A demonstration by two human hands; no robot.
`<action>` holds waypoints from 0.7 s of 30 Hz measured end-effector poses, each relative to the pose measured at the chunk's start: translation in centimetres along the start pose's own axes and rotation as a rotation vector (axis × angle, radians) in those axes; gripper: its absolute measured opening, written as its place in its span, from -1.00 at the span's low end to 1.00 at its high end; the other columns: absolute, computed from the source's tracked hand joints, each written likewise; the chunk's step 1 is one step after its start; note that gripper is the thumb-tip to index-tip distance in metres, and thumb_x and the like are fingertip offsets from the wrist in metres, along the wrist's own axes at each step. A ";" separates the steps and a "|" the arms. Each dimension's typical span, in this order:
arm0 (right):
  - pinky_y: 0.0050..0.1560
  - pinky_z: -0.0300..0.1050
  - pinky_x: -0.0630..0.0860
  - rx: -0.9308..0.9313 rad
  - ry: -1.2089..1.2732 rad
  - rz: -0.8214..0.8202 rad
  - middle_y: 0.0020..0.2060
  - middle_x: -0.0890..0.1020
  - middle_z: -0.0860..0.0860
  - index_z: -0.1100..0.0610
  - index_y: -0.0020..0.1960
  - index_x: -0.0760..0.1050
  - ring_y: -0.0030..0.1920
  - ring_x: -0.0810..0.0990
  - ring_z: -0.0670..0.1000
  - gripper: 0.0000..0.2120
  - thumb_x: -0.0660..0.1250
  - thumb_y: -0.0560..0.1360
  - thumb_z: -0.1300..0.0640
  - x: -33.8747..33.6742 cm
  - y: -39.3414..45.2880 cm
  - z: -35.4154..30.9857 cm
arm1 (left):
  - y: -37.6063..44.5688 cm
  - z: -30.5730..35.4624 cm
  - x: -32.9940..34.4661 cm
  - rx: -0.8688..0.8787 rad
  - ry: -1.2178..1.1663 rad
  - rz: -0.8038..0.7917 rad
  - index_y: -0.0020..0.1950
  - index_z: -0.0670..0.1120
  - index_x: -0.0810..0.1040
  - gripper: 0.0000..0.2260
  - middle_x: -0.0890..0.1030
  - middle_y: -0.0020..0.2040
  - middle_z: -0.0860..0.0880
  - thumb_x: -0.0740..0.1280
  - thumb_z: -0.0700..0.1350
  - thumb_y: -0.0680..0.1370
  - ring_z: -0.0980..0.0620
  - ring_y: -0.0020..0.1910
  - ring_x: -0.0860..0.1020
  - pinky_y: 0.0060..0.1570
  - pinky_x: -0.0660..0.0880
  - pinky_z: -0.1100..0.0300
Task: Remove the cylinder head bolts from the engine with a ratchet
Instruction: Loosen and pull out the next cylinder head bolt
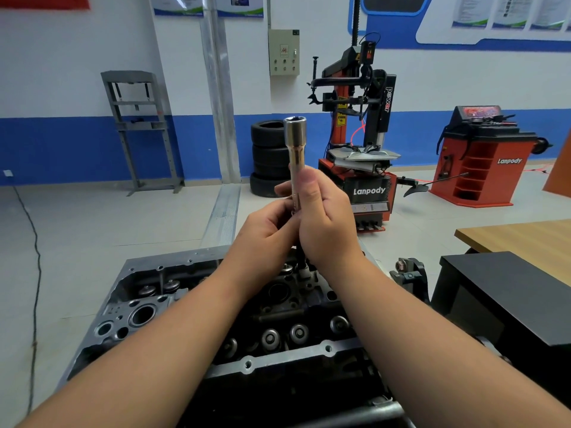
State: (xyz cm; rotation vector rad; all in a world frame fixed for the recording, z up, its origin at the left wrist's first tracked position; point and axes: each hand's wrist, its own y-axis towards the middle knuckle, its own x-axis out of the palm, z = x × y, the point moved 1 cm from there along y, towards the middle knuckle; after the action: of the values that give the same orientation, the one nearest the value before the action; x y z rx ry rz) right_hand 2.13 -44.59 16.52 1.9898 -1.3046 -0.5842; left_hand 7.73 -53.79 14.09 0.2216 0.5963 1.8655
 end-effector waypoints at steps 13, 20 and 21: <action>-0.23 -0.25 0.50 0.071 -0.195 0.048 -0.30 0.61 -0.08 0.06 -0.14 0.57 -0.25 0.58 -0.13 -0.75 0.23 0.64 0.02 -0.4 0.4 0.9 | 1.3 0.8 -1.5 0.104 -0.194 0.267 0.02 -0.09 0.54 -0.75 0.66 -0.23 0.06 0.25 0.07 0.67 0.05 -0.15 0.70 -0.05 0.62 0.23; -0.16 -0.10 0.55 0.360 -1.154 -0.799 -0.15 0.64 0.01 0.09 0.04 0.65 -0.09 0.61 0.05 -0.84 0.33 0.54 0.08 -0.6 2.5 -0.9 | 2.0 -1.0 -2.3 -0.023 -0.108 0.414 -0.01 -0.04 0.48 -0.77 0.58 -0.27 0.11 0.16 0.01 0.74 0.14 -0.30 0.62 -0.21 0.58 0.21; -0.18 -0.11 0.54 0.362 -1.223 -0.875 -0.16 0.63 0.02 0.11 0.04 0.63 -0.11 0.61 0.07 -0.84 0.33 0.54 0.08 -0.5 2.5 -1.3 | 2.0 -1.1 -2.3 -0.033 -0.097 0.413 -0.01 -0.04 0.48 -0.78 0.57 -0.26 0.10 0.15 0.01 0.75 0.15 -0.30 0.61 -0.21 0.57 0.19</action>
State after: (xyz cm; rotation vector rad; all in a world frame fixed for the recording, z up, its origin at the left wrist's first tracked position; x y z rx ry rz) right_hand 1.25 -44.46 19.27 2.5420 -1.0541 -2.3851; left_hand 6.44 -56.78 14.47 0.4378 0.4770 2.2443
